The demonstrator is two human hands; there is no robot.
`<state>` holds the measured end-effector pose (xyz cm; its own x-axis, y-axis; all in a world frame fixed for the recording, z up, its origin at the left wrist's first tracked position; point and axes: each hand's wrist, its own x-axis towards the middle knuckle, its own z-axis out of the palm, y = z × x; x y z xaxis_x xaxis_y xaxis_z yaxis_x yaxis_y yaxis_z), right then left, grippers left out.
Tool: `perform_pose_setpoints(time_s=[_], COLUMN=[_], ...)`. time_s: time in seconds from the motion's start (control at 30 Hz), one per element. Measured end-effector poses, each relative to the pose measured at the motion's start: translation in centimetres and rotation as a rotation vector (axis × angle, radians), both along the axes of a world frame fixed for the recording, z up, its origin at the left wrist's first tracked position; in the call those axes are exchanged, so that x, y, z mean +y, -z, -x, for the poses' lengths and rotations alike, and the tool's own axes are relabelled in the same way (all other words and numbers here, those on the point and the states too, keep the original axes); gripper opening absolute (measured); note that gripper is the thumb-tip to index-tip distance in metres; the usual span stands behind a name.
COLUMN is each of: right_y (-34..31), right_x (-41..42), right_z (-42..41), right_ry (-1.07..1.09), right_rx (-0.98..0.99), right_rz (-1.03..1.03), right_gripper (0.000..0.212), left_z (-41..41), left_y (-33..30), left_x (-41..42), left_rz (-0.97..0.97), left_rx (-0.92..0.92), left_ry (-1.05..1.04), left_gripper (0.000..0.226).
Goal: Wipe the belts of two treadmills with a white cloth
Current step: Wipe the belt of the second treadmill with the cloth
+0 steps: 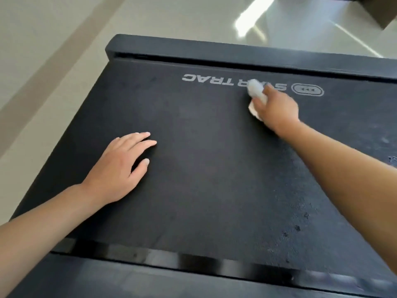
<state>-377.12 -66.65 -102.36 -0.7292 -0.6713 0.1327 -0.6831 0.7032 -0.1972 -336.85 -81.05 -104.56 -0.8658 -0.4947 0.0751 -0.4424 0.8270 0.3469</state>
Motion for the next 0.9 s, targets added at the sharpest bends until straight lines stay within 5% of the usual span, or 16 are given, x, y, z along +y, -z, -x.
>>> perform_pose_setpoints(time_s=[0.1,0.2,0.4,0.47,0.67,0.77,0.9], right_y=[-0.2,0.4,0.2,0.0,0.4,0.4,0.6], right_x=[0.3,-0.6,-0.6,-1.5,-10.0,-13.2,-12.1], right_z=[0.6,-8.0,-22.1,-19.4,-1.9,-6.9,-20.2], right_ry=[0.122,-0.238,-0.931,-0.876,-0.159,-0.317,-0.807], right_rx=[0.047,0.04,-0.068,-0.066,0.18,0.224,0.168], right_rz=[-0.014,-0.04,-0.057,-0.064,-0.153,-0.197,-0.255], right_gripper=[0.042,0.024,0.036,0.037,0.027,0.025,0.034], left_z=[-0.3,0.9,2.8,2.6,2.5,2.6,2.3], left_y=[-0.1,0.1,0.1,0.4,1.2,1.0,0.9], left_x=[-1.0,-2.0,-5.2,-5.2,-5.3,-5.3,-5.6], left_rz=[0.031,0.044,0.032,0.03,0.069,0.068,0.044], left_rx=[-0.012,-0.002,0.015,0.023,0.068,0.069,0.071], left_ry=[-0.003,-0.031,-0.191,-0.196,-0.205,-0.21,-0.199], left_gripper=[0.049,0.051,0.054,0.055,0.049,0.048,0.053])
